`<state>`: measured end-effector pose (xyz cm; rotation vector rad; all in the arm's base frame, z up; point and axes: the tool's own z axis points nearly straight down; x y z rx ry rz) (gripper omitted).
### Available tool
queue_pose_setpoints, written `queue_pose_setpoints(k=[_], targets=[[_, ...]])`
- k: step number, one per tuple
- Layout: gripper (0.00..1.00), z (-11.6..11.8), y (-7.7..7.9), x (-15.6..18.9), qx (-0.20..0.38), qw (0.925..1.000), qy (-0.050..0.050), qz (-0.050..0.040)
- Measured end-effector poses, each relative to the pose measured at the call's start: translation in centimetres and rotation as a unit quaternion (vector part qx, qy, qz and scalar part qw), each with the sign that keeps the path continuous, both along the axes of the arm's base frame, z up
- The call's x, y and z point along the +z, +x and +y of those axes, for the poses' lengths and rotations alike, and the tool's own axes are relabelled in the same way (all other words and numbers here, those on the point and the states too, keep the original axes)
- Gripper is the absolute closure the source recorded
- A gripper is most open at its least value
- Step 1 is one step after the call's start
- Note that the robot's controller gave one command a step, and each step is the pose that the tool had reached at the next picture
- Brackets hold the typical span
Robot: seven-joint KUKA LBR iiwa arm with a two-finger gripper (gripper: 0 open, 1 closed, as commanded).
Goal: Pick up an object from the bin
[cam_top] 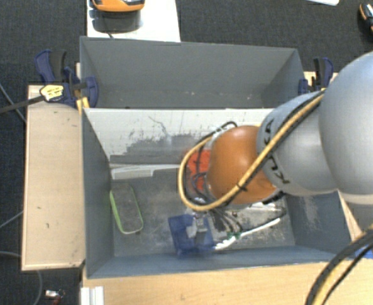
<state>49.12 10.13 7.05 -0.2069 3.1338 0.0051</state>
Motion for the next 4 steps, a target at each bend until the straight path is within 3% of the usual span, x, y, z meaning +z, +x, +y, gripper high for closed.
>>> queue_pose_setpoints(k=[1,3,4], targets=[[1.00,-1.33,-0.02,-0.01,0.014,0.9999,0.000,0.0005],[1.00,-0.83,0.58,0.00,0.001,1.0000,0.001,-0.0012],[1.00,-1.31,0.76,0.00,0.087,0.9962,0.001,-0.0029]])
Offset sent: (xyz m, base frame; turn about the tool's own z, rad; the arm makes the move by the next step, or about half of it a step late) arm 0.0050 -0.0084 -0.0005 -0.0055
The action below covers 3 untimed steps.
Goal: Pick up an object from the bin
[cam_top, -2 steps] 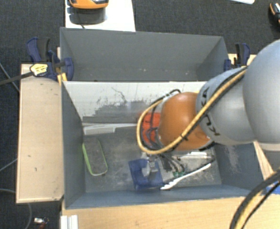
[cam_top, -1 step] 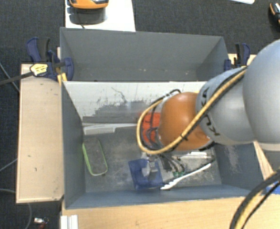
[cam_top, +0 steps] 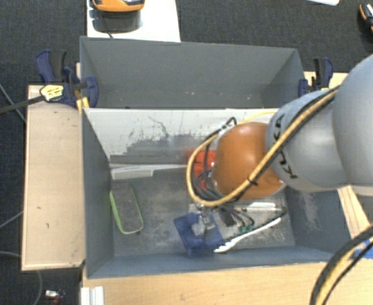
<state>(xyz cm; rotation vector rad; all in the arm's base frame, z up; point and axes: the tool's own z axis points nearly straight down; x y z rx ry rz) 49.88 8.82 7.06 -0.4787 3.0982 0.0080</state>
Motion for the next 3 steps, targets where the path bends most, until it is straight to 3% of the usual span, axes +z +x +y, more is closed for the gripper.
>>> queue_pose_setpoints(k=[1,3], targets=[[1.00,-0.14,0.60,0.00,0.042,0.9991,0.000,-0.0018],[1.00,0.30,1.24,0.47,0.043,0.9991,0.001,-0.0045]])
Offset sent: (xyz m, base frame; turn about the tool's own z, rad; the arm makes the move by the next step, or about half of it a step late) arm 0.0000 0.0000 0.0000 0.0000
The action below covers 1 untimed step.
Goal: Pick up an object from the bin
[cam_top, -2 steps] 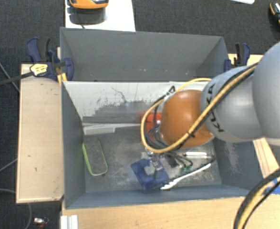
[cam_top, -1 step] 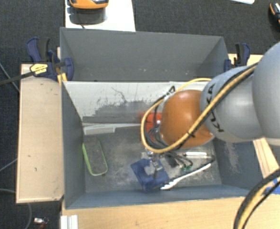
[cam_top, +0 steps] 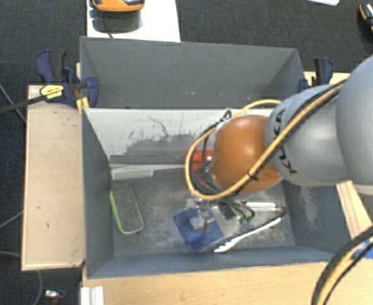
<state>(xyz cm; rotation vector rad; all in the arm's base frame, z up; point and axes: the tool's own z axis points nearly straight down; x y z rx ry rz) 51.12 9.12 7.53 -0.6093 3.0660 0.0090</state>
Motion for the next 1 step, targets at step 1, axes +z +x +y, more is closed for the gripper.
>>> queue_pose_setpoints(k=[1], targets=[[1.00,-0.15,-0.34,-0.24,0.001,1.0000,0.000,0.0015]])
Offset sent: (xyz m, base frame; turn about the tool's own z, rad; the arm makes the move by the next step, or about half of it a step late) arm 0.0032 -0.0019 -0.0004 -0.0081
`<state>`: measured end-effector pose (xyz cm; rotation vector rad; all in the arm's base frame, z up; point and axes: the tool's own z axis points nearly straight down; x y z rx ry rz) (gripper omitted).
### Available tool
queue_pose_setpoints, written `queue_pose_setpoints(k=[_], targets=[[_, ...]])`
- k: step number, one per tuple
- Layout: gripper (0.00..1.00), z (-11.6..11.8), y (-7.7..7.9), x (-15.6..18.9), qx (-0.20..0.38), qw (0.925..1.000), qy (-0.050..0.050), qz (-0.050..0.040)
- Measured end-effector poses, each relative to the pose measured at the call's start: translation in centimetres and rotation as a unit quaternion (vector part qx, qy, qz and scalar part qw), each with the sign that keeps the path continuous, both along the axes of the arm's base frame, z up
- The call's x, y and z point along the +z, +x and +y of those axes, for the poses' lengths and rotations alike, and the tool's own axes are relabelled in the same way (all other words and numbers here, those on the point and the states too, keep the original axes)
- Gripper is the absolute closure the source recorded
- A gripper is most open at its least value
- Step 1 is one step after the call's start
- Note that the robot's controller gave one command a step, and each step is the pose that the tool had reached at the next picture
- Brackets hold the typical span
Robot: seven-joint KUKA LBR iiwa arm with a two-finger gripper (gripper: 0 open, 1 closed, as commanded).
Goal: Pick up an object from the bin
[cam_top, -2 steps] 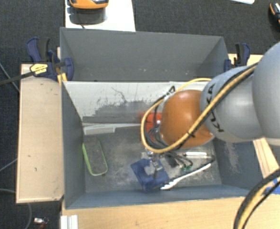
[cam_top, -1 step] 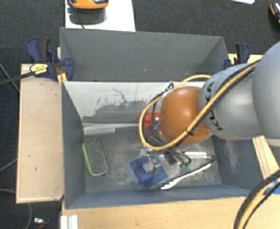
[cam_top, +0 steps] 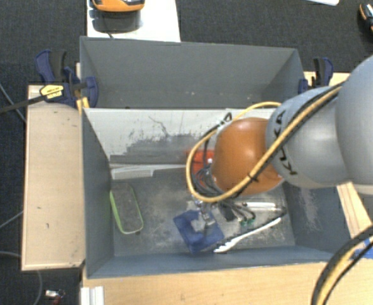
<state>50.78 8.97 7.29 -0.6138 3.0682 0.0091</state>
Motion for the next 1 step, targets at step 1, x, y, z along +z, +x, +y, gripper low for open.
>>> queue_pose_setpoints(k=[1], targets=[[1.00,-0.02,0.36,0.10,-0.001,1.0000,0.001,-0.0019]])
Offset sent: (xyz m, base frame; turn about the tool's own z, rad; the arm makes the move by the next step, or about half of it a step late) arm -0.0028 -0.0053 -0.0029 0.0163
